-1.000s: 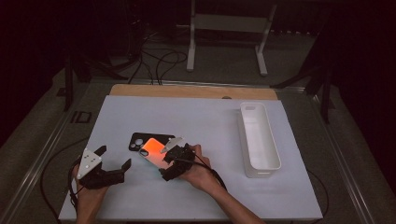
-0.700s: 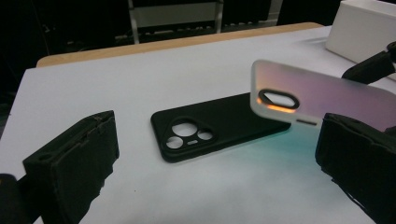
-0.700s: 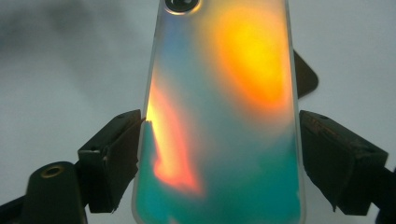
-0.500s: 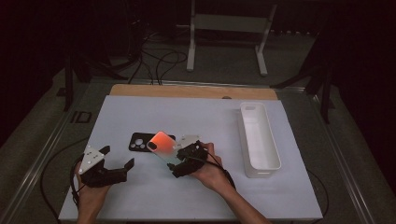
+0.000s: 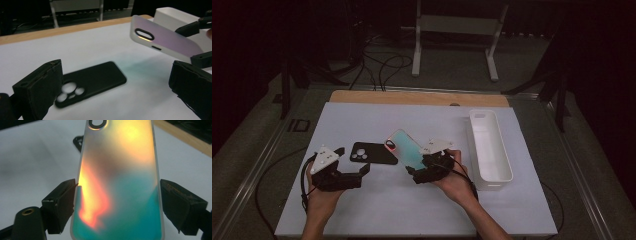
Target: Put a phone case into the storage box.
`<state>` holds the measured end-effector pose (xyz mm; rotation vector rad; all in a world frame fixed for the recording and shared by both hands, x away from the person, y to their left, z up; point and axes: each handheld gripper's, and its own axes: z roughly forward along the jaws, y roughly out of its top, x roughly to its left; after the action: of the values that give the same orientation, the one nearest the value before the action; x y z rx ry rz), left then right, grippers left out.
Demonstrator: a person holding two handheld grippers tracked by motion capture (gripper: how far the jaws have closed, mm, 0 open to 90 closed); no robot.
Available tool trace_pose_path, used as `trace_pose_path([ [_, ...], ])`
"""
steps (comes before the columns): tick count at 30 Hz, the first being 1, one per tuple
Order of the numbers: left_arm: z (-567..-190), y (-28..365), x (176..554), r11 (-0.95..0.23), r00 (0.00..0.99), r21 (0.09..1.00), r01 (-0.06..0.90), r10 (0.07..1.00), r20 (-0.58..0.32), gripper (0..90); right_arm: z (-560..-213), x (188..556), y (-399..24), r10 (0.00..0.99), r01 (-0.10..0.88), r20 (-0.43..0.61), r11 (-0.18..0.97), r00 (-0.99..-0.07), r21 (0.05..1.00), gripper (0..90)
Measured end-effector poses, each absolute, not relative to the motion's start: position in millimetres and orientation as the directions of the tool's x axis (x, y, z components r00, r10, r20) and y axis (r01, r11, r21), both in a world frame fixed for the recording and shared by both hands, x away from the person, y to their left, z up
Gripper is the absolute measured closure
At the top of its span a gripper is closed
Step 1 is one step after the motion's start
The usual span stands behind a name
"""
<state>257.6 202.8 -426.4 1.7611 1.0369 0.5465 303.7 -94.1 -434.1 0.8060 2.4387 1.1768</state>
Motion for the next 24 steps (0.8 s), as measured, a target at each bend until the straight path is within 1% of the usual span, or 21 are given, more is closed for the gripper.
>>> trace_pose_path([
  [7, -411, 177, 270, -0.149, 0.575, 0.907, 0.394, 0.810, -0.117, 1.0, -428, 301, -94, 0.613, 0.320, -0.031, 0.453, -0.789, 0.832, 16.8],
  [9, -409, 169, 274, -0.141, 0.564, 0.907, 0.397, 0.817, -0.119, 2.3, -426, 299, -91, 0.613, 0.314, -0.023, 0.435, -0.790, 0.844, 16.8],
  [12, -407, 159, 276, -0.133, 0.568, 0.908, 0.398, 0.813, -0.130, 5.1, -423, 296, -86, 0.612, 0.294, -0.021, 0.410, -0.791, 0.863, 16.8],
  [17, -408, 150, 279, -0.088, 0.558, 0.905, 0.417, 0.810, -0.178, 14.3, -421, 293, -81, 0.606, 0.275, -0.016, 0.384, -0.796, 0.882, 16.8],
  [19, -409, 148, 280, -0.079, 0.561, 0.899, 0.430, 0.804, -0.198, 16.3, -420, 291, -80, 0.605, 0.261, -0.022, 0.376, -0.796, 0.889, 16.8],
  [21, -409, 146, 279, -0.079, 0.573, 0.898, 0.433, 0.793, -0.206, 21.5, -420, 290, -79, 0.606, 0.255, -0.020, 0.365, -0.795, 0.896, 16.8],
  [22, -409, 146, 279, -0.081, 0.585, 0.897, 0.435, 0.782, -0.213, 27.4, -420, 289, -78, 0.606, 0.251, -0.021, 0.361, -0.795, 0.898, 16.8],
  [23, -409, 146, 279, -0.079, 0.599, 0.897, 0.435, 0.769, -0.223, 35.7, -420, 289, -77, 0.604, 0.245, -0.024, 0.359, -0.797, 0.901, 16.8],
  [24, -409, 146, 279, -0.076, 0.611, 0.897, 0.435, 0.757, -0.232, 40.5, -420, 288, -76, 0.606, 0.238, -0.032, 0.361, -0.795, 0.902, 16.8],
])
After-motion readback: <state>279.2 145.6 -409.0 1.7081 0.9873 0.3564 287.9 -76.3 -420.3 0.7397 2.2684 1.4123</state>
